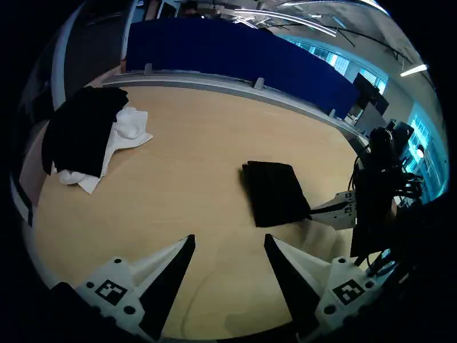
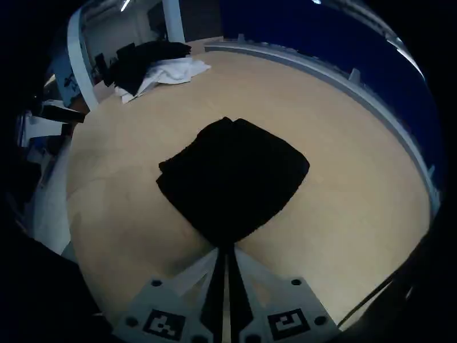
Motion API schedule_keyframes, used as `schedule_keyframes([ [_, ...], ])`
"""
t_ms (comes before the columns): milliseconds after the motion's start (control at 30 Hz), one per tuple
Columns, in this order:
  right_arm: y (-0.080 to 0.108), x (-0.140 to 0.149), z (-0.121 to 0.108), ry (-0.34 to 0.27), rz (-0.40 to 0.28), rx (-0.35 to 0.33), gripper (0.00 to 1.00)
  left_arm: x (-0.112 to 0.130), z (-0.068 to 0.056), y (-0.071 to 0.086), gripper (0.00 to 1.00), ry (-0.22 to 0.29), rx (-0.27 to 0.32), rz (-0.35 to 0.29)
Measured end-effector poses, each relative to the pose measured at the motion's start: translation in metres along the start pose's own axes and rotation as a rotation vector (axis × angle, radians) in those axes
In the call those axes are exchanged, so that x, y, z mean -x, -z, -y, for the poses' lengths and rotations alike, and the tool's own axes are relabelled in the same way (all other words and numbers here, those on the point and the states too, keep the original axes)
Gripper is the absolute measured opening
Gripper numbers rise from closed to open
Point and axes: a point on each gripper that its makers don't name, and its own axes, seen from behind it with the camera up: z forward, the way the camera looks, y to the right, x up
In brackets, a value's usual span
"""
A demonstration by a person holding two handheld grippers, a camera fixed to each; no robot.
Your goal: Fold towel
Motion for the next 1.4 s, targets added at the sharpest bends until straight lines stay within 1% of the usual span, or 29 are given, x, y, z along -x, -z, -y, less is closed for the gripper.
schedule_keyframes([
  [167,0.01,-0.011,-0.003,0.007,-0.026,0.009,0.03,-0.001,-0.001,0.002,0.9,-0.004,0.001,-0.001],
  [267,0.022,-0.027,-0.006,0.022,-0.057,0.017,0.03,-0.003,-0.002,0.003,0.9,-0.005,0.003,-0.005],
  [500,0.064,-0.078,-0.02,0.058,-0.159,0.051,0.03,-0.01,-0.006,0.002,0.9,-0.013,0.011,-0.014],
  [667,0.097,-0.114,-0.032,0.056,-0.245,0.074,0.03,-0.016,-0.014,0.001,0.9,-0.023,0.023,-0.02],
  [800,0.121,-0.129,-0.047,0.042,-0.292,0.102,0.03,-0.02,-0.021,-0.001,0.9,-0.035,0.034,-0.025],
  [900,0.136,-0.133,-0.062,0.027,-0.313,0.13,0.03,-0.024,-0.027,-0.003,0.9,-0.043,0.042,-0.026],
  [1000,0.151,-0.131,-0.08,0.01,-0.324,0.159,0.03,-0.026,-0.032,-0.005,0.9,-0.051,0.05,-0.026],
  [1200,0.18,-0.115,-0.12,-0.031,-0.334,0.218,0.03,-0.028,-0.044,-0.012,0.9,-0.066,0.061,-0.021],
  [1400,0.209,-0.091,-0.167,-0.076,-0.333,0.275,0.03,-0.03,-0.053,-0.019,0.9,-0.082,0.069,-0.013],
])
